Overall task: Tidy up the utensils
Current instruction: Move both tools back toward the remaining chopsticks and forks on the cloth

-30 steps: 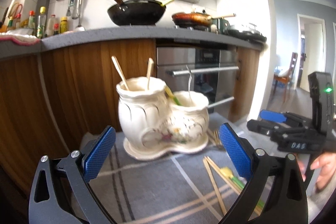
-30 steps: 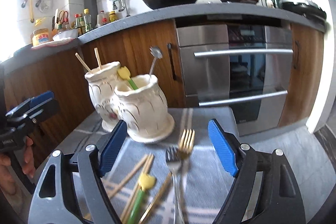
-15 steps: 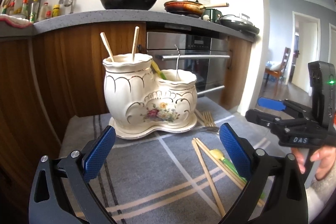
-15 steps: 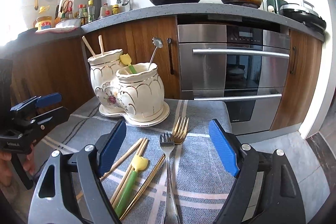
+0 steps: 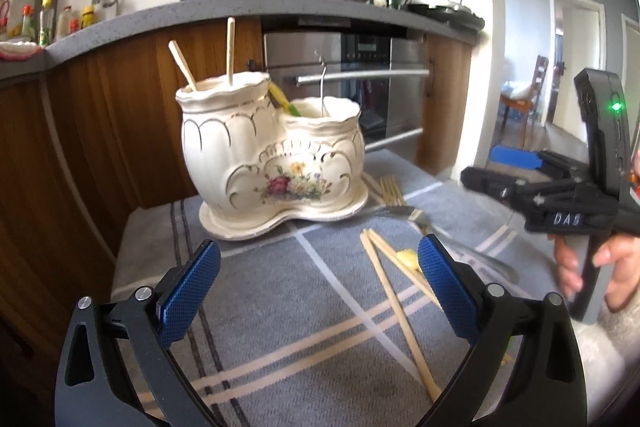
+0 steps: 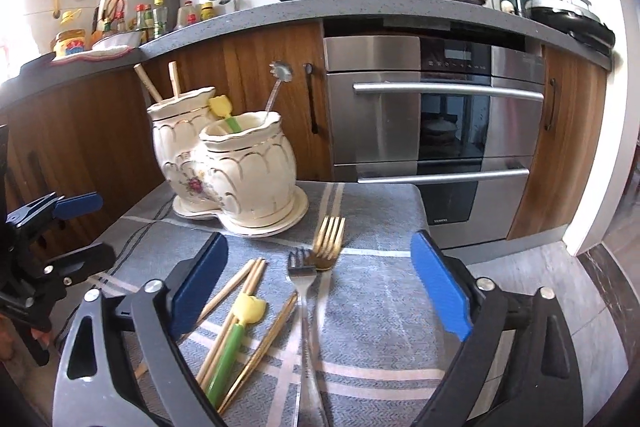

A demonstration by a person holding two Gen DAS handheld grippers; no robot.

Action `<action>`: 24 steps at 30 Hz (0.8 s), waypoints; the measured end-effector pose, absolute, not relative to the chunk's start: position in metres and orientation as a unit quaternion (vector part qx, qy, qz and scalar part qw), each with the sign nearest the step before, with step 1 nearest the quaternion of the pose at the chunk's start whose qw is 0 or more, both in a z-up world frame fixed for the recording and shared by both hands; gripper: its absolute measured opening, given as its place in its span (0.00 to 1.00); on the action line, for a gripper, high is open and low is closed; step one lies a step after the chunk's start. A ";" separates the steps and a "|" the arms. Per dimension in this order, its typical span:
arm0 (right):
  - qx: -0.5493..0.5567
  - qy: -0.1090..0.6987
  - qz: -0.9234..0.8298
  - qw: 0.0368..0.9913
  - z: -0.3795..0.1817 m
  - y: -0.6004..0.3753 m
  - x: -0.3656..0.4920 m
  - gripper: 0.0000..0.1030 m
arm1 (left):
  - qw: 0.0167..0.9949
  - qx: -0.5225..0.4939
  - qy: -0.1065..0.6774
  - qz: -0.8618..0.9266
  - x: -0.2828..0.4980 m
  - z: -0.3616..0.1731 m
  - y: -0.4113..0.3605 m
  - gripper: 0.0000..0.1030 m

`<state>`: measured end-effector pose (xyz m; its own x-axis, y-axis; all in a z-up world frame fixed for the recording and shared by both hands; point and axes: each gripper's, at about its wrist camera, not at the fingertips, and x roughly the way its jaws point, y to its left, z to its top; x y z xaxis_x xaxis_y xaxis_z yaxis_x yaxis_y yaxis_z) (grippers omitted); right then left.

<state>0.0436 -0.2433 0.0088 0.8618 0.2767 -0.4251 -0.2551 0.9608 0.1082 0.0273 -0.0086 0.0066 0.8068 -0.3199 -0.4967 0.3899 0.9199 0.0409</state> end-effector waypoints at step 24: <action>-0.023 0.339 0.162 0.927 -0.018 -0.242 0.063 0.63 | 0.893 0.103 0.382 -0.214 0.043 -0.037 -0.058 0.61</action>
